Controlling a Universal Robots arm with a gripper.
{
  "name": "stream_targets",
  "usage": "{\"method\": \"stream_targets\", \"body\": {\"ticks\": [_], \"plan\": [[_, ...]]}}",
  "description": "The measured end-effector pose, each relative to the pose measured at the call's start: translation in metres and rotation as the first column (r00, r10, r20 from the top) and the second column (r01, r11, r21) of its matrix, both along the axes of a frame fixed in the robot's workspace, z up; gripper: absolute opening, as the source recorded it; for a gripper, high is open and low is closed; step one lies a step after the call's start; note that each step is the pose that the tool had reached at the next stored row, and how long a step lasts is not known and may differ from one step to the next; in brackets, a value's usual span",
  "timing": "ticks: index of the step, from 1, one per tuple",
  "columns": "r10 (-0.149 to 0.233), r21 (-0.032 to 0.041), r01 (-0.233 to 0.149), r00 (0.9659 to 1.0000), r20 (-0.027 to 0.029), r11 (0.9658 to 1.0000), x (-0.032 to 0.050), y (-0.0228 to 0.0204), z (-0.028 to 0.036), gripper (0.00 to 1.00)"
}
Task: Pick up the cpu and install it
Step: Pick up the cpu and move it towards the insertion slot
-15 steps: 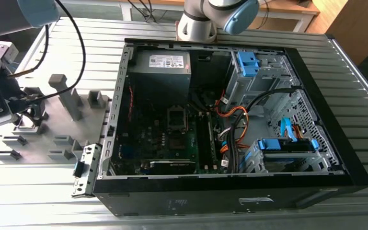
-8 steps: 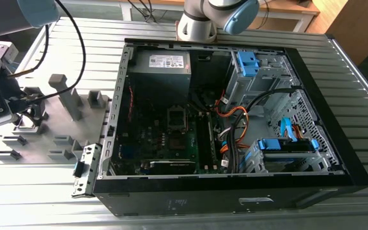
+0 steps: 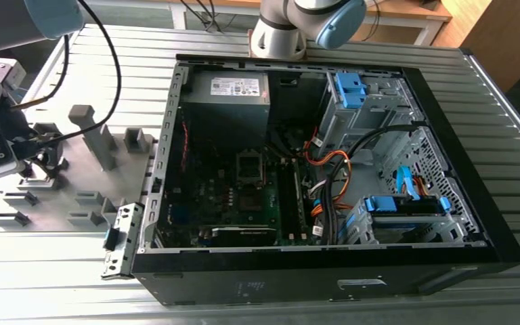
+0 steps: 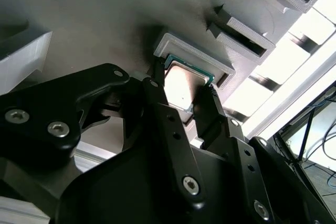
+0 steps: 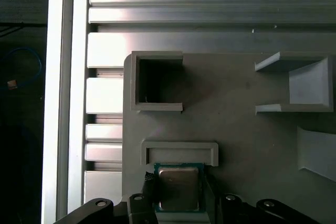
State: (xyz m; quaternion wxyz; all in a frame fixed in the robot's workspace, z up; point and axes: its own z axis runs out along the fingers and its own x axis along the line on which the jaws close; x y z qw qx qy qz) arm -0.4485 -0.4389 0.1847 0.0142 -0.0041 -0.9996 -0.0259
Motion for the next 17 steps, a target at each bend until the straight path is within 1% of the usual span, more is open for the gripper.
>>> {"method": "stream_targets", "body": {"ticks": [17], "plan": [[0.002, 0.0004, -0.002, 1.0000, 0.0006, 1.0000, 0.0001, 0.0001, -0.0003, 0.47]]}}
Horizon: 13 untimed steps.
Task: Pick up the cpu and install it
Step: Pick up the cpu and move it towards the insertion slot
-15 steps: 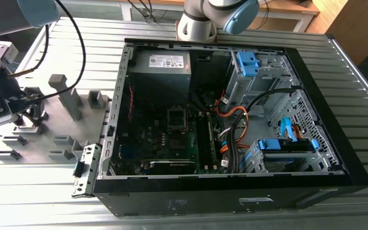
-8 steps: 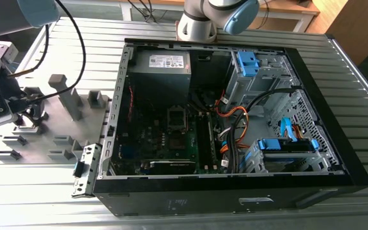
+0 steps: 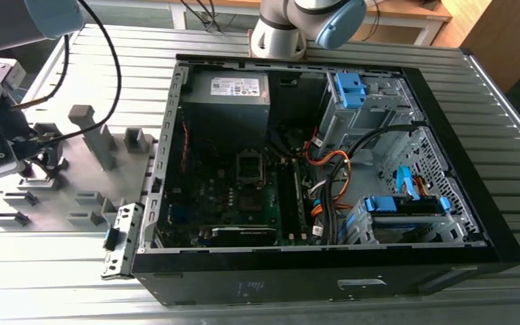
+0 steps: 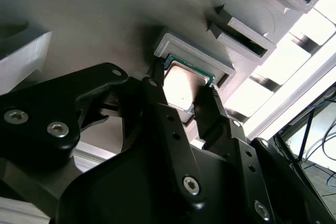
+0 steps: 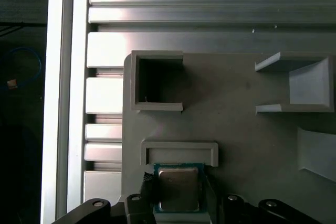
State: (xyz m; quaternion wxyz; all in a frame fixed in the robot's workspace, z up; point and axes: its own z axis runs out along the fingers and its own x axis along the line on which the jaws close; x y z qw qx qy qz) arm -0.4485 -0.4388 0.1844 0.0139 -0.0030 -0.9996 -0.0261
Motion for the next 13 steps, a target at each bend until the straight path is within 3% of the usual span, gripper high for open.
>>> {"method": "stream_targets", "body": {"ticks": [1, 2, 13], "plan": [[0.000, 0.0000, 0.000, 1.0000, -0.0001, 1.0000, 0.0000, 0.0000, 0.0000, 0.47], [0.000, -0.0001, 0.000, 1.0000, -0.0001, 1.0000, 0.0000, 0.0000, 0.0000, 0.54], [0.001, -0.0005, -0.001, 1.0000, -0.0003, 1.0000, 0.0003, -0.0001, -0.0005, 0.54]]}}
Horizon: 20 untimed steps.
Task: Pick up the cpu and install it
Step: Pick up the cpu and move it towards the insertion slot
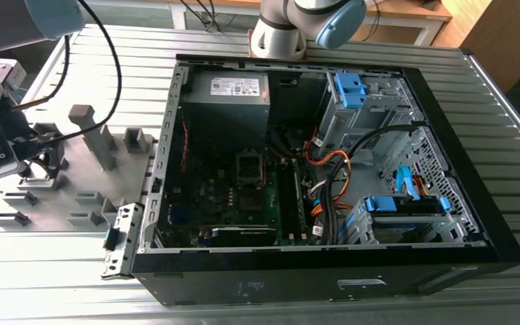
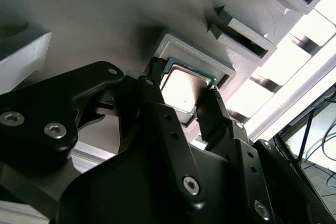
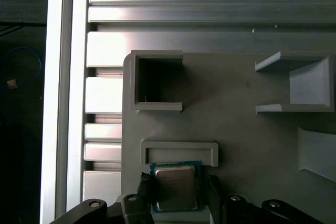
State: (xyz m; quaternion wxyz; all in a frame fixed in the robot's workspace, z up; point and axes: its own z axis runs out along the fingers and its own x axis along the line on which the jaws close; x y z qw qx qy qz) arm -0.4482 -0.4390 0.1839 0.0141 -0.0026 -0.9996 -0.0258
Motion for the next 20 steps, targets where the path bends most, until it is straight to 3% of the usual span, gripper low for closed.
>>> {"method": "stream_targets", "body": {"ticks": [6, 8, 20], "plan": [[0.000, 0.0000, 0.000, 1.0000, -0.0001, 1.0000, 0.0000, 0.0000, 0.0000, 0.54], [0.000, -0.0003, 0.000, 1.0000, -0.0004, 1.0000, 0.0000, -0.0001, 0.0001, 0.47], [0.000, -0.0001, 0.000, 1.0000, -0.0001, 1.0000, 0.0000, 0.0000, -0.0001, 0.47]]}}
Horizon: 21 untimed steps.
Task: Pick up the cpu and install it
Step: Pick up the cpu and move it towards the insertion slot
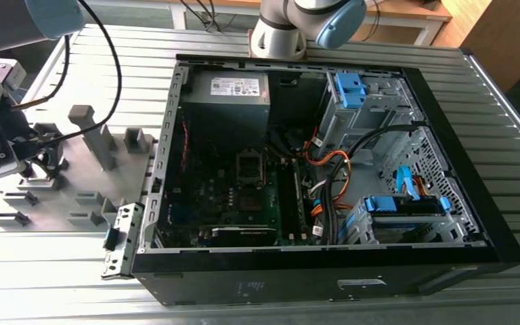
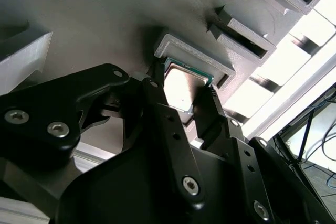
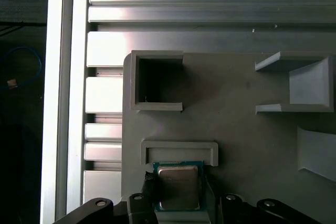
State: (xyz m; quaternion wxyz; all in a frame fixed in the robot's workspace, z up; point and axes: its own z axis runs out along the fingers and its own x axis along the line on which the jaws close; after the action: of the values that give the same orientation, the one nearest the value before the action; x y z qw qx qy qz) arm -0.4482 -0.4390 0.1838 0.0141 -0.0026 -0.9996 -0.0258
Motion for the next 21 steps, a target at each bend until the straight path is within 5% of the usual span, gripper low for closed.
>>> {"method": "stream_targets", "body": {"ticks": [13, 21], "plan": [[-0.001, 0.0000, 0.001, 1.0000, 0.0000, 1.0000, 0.0000, 0.0000, -0.0001, 0.54], [-0.049, 0.0001, 0.049, 0.9988, 0.0000, 0.9988, 0.0000, 0.0000, -0.0003, 0.54]]}}
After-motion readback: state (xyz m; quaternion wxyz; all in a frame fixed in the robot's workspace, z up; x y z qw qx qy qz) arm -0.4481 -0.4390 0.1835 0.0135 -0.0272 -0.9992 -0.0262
